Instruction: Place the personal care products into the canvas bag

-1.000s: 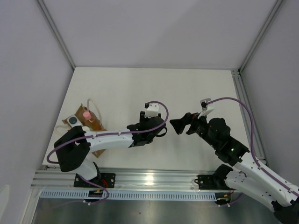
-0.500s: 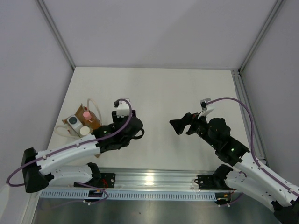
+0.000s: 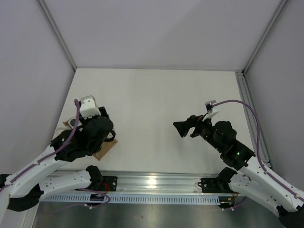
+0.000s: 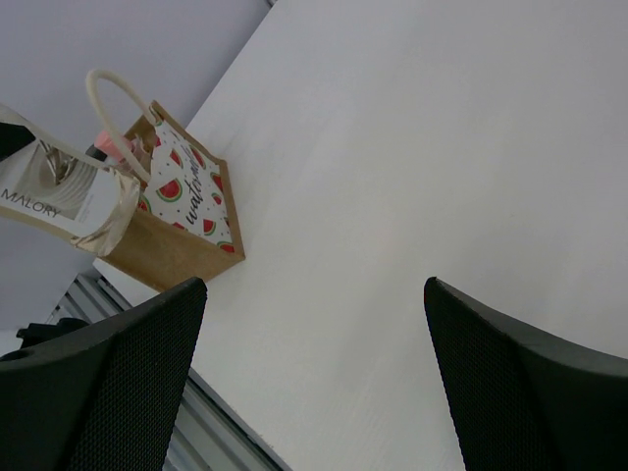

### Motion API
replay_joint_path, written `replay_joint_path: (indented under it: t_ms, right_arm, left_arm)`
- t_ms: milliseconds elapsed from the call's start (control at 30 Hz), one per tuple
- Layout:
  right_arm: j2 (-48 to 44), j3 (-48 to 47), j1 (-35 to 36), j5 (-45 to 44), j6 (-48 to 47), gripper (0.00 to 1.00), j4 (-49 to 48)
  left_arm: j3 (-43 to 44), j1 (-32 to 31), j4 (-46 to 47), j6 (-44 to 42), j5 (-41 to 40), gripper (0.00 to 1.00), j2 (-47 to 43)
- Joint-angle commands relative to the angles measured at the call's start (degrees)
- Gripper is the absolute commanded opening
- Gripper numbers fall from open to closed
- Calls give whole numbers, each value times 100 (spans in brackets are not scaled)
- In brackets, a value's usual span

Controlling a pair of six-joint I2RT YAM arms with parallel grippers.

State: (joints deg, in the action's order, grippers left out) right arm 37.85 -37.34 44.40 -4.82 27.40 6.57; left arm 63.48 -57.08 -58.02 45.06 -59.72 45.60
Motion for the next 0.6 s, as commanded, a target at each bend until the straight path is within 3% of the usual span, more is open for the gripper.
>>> replay_joint_path:
  t_ms: [0, 233, 400, 567]
  right_arm:
    - [-93, -19, -2, 34, 11, 96, -94]
    - [-128, -19, -2, 51, 29, 96, -86]
    - [-137, -27, -2, 34, 29, 96, -59]
    - [-207, -19, 7, 42, 29, 96, -50]
  left_arm:
    - [639, 170, -666, 451, -610, 0, -43]
    - [815, 548, -896, 303, -541, 0, -236]
    - [552, 1390, 53, -550, 39, 0, -324]
    - [560, 1691, 475, -884, 48, 0, -201]
